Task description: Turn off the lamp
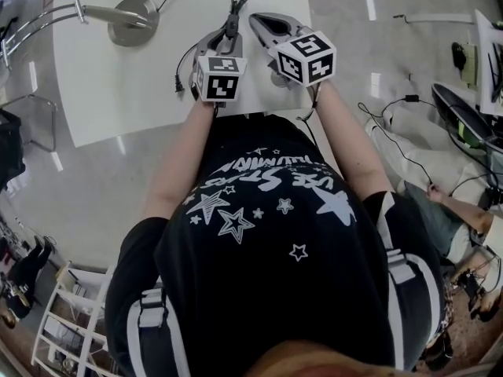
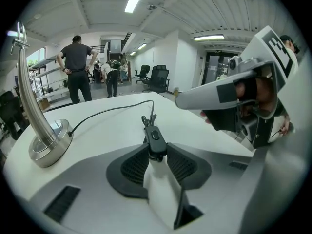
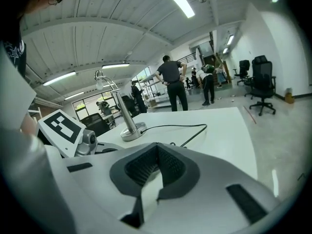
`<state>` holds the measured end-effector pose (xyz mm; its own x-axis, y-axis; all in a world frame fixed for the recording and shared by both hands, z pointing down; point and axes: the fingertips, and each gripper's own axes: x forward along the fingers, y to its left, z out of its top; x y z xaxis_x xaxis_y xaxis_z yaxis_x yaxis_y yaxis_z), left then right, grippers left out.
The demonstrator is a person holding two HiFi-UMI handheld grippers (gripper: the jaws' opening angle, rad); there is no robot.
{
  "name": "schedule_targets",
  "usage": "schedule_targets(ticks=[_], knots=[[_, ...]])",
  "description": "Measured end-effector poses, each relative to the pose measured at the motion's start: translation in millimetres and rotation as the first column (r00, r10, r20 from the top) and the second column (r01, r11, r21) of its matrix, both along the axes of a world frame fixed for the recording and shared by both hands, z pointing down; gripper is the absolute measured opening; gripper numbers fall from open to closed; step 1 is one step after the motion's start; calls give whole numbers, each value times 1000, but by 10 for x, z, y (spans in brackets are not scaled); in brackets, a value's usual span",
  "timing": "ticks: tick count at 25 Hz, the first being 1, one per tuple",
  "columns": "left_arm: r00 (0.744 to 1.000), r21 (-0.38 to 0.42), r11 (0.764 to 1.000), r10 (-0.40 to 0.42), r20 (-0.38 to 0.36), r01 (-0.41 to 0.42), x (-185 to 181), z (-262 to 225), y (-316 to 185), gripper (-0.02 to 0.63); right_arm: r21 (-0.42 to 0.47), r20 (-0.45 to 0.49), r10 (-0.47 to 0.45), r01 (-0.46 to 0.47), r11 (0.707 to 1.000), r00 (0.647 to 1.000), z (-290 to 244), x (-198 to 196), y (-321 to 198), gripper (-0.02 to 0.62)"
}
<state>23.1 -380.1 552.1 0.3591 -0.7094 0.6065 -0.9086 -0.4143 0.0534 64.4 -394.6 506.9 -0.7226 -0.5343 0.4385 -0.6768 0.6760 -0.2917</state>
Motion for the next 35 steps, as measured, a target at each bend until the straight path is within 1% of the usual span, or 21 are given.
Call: schedule_targets(ticks=[3,5,11,14,17,19,22,24,26,30,33,35], knots=[[1000,-11,1000,11,-18,-11,-3,2,-11,133,-36,-23,-81,81,996,996,58,-180,-11,6],[999,-17,1000,15,-28,-16,-3,5,-21,132,-53,-51,-116,114,992,992,117,-266,-31,6],[999,-28,999,20,-50,-21,8,-2,-18,132,-132,-83,-174,162,978,981,277,-406,-78,6],[998,-32,999,25,-64,-27,7,9,-25,132,-162,-125,-198,177,971,972,369,-429,-98,6],[997,-37,999,24,-69,-27,-6,18,-22,132,-168,-168,-225,197,966,960,417,-451,-92,6],[997,-40,999,23,-73,-26,-12,21,-24,132,-185,-174,-229,197,963,958,427,-457,-95,6],[997,-44,999,28,-71,-31,-14,32,-21,132,-238,-159,-227,186,953,961,456,-452,-95,6],[997,-46,998,36,-69,-39,-6,42,-11,132,-262,-172,-228,179,948,958,485,-436,-95,6],[997,-48,998,40,-72,-43,8,53,-5,132,-271,-189,-229,173,947,955,521,-411,-96,6],[995,-57,997,38,-92,-43,1,75,-17,132,-297,-152,-201,149,943,968,540,-398,-103,6],[994,-62,997,36,-106,-43,10,84,-13,133,-286,-157,-182,132,949,971,529,-389,-99,6],[992,-61,997,30,-121,-38,12,87,-8,133,-290,-136,-154,109,951,979,518,-381,-84,6]])
